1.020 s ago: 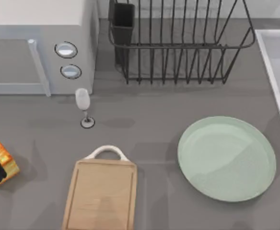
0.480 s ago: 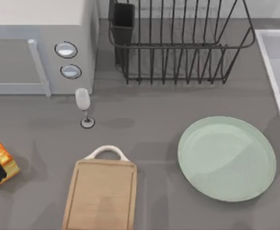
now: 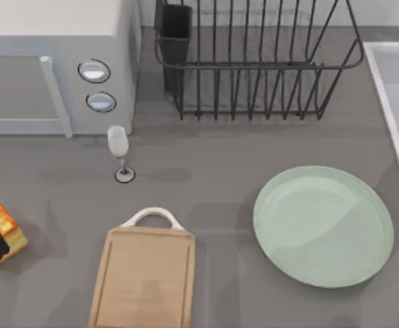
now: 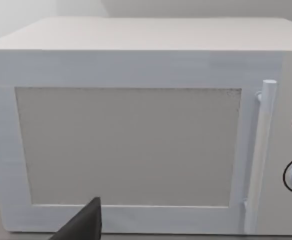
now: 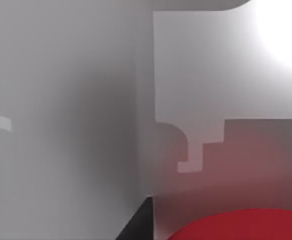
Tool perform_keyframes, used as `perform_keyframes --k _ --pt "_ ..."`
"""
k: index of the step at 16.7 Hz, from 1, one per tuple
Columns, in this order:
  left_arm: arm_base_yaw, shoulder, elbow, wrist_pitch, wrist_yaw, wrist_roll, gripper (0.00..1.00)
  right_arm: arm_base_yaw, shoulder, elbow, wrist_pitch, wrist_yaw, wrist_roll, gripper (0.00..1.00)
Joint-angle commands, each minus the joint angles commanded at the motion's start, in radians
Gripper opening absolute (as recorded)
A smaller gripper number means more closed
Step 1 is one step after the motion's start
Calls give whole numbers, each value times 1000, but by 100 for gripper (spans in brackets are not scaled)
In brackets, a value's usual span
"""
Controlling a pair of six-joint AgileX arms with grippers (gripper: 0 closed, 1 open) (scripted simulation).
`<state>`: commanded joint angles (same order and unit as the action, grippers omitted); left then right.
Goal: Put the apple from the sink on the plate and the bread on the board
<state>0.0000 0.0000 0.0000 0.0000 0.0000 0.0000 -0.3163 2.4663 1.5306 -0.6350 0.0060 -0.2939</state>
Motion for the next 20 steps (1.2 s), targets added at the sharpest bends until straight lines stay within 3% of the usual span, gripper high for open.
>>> perform_keyframes --k 5,15,20 --pt "0 0 0 0 0 0 100 0 0 0 0 0 0 0" --pt "0 0 0 0 0 0 100 -42 -298 59 -153 -11 102 0" --pt "0 0 0 0 0 0 100 -9 -270 124 -300 -19 28 0"
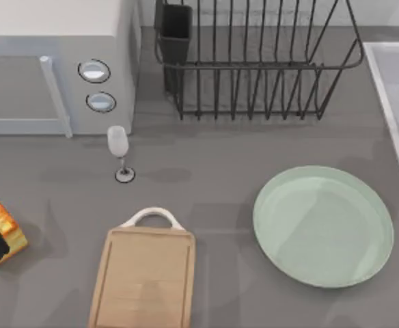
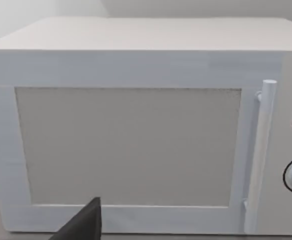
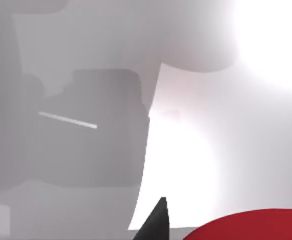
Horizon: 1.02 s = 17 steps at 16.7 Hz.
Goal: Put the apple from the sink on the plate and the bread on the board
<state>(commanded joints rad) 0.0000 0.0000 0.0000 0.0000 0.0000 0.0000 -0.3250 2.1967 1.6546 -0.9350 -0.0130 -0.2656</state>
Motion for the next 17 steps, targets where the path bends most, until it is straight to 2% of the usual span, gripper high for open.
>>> perform_keyframes --k 10,13,17 --pt "0 0 0 0 0 0 100 28 -3 27 -45 3 5 0" --pt "0 0 0 0 0 0 100 115 -57 23 -75 6 92 0" --pt "0 0 0 0 0 0 100 297 -146 -9 -135 9 269 0"
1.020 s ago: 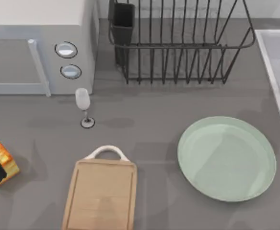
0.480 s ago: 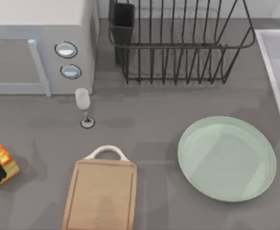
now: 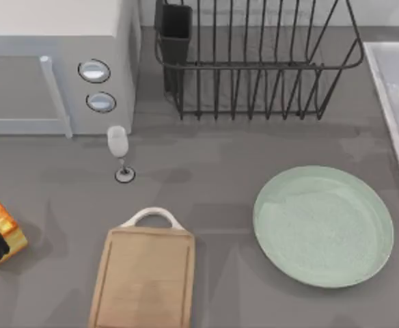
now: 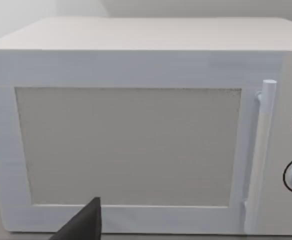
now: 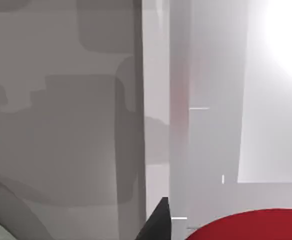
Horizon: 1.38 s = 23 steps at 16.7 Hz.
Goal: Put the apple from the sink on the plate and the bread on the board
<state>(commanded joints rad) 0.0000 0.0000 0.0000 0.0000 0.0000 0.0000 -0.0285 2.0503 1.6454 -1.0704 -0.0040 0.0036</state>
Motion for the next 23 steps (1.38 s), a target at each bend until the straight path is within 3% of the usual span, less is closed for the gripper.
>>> perform_keyframes --k 10,17,23 --pt "0 0 0 0 0 0 100 459 -174 -107 -149 4 444 0" --pt "0 0 0 0 0 0 100 510 -190 -121 -165 5 493 0" --pt "0 0 0 0 0 0 100 510 -190 -121 -165 5 493 45"
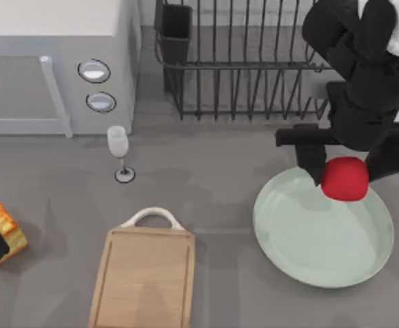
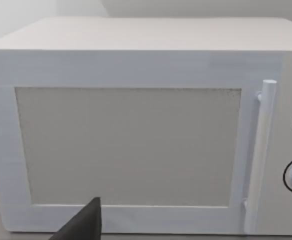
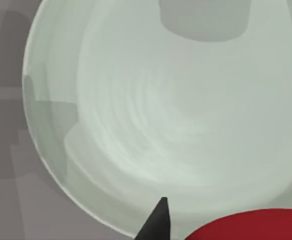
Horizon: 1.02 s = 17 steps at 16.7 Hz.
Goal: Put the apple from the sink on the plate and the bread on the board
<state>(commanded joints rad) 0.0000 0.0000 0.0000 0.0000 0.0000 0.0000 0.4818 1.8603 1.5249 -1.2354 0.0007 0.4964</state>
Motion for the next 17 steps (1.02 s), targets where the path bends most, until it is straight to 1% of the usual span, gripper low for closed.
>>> perform_keyframes --k 7,8,17 --pt "0 0 0 0 0 0 100 0 0 0 0 0 0 98" --pt "0 0 0 0 0 0 100 0 0 0 0 0 0 100" --pt "0 0 0 0 0 0 100 -2 1 0 0 0 0 100"
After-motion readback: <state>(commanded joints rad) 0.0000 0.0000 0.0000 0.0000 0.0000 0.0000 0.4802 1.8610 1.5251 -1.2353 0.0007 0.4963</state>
